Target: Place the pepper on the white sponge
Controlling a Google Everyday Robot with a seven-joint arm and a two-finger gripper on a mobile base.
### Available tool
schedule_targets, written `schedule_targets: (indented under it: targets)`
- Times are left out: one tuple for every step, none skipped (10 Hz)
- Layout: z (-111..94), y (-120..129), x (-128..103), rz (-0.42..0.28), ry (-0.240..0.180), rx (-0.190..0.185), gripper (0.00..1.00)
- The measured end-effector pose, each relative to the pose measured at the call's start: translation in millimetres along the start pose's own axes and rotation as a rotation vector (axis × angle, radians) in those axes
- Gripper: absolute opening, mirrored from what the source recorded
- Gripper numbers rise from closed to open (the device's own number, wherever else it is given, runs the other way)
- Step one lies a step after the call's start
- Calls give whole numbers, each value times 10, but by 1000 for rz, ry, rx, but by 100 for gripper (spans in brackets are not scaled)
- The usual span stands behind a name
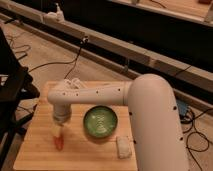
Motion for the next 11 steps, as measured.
schedule_targets:
  targets:
    - [76,54,-42,-1,8,-5,65]
    - [120,96,-95,-6,7,-6,65]
    - [176,137,-179,-9,-8,-8,65]
    - [217,156,-244,-6,-24,-5,65]
    - [252,166,-284,3,-36,-2,65]
    - [293,183,-325,12,-49,3,65]
    - [360,197,-349,22,-58,11,65]
    - [416,179,-328,29,-55,20,65]
    - [476,140,-275,40,-47,32,65]
    - [497,117,-250,46,-45,40,64]
    - [505,93,-235,44,-46,56,57]
